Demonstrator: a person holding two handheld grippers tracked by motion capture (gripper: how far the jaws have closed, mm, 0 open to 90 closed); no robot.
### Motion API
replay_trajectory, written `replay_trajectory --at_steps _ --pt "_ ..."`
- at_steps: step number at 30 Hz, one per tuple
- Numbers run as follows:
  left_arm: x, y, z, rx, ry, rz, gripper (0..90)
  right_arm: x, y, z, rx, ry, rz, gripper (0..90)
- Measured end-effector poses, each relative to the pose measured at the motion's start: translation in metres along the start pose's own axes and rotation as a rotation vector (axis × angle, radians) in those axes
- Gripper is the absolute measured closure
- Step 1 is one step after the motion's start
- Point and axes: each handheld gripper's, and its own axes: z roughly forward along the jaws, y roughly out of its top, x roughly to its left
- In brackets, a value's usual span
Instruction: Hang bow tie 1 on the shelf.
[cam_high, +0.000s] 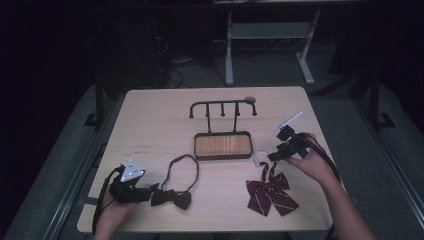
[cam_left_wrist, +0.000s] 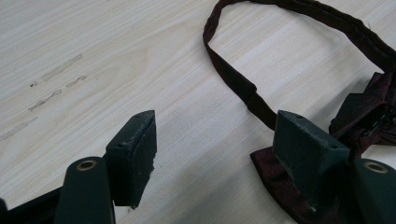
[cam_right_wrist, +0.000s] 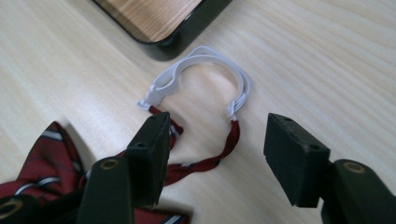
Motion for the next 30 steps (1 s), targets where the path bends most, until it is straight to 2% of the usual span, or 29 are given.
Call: replay_trajectory --at_steps 8,13,21,22,30 --pt "-0.001 0.0 0.0 0.0 0.0 0.003 30.9 -0.005 0.007 0.008 0.026 -0.008 0.004 49.5" --pt "-0.001 0.0 0.0 -0.001 -0.001 0.003 30.9 -0.008 0.007 0.017 0.066 -0.02 0.008 55.1" --pt "0.0 0.0 -0.001 0.001 0.001 0.001 30.8 -0.006 0.01 0.024 0.095 -0.052 -0.008 61.5" --pt "0.0 0.0 -0.001 0.001 0.001 -0.001 30.8 -0.006 0.011 0.026 0.104 -0.07 -0.011 62.9" --pt "0.001 -0.001 -0.001 -0.006 0.004 -0.008 30.7 -0.003 0.012 0.031 0.131 -0.087 -0.036 69.6"
